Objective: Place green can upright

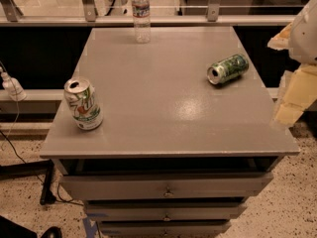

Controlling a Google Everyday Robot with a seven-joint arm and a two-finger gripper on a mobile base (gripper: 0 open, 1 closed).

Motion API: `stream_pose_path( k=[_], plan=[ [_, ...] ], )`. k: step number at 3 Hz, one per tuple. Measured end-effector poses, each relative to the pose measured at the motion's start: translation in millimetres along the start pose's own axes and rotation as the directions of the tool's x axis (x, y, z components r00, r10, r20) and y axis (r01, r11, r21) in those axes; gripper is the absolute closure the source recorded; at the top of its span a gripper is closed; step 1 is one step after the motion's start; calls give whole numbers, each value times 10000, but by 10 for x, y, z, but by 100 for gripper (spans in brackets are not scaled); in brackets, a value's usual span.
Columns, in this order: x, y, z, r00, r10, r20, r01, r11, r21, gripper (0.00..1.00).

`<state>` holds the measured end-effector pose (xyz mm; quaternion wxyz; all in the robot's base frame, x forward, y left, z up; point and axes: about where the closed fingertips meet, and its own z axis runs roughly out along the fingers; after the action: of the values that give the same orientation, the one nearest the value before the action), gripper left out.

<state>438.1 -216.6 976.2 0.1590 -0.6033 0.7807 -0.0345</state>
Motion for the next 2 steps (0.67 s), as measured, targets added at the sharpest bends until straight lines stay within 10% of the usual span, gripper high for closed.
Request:
stream_pose_path(
  k=[2],
  plan=[
    [-10, -58, 9, 9996, -238, 164, 236, 9996, 141, 0]
  ],
)
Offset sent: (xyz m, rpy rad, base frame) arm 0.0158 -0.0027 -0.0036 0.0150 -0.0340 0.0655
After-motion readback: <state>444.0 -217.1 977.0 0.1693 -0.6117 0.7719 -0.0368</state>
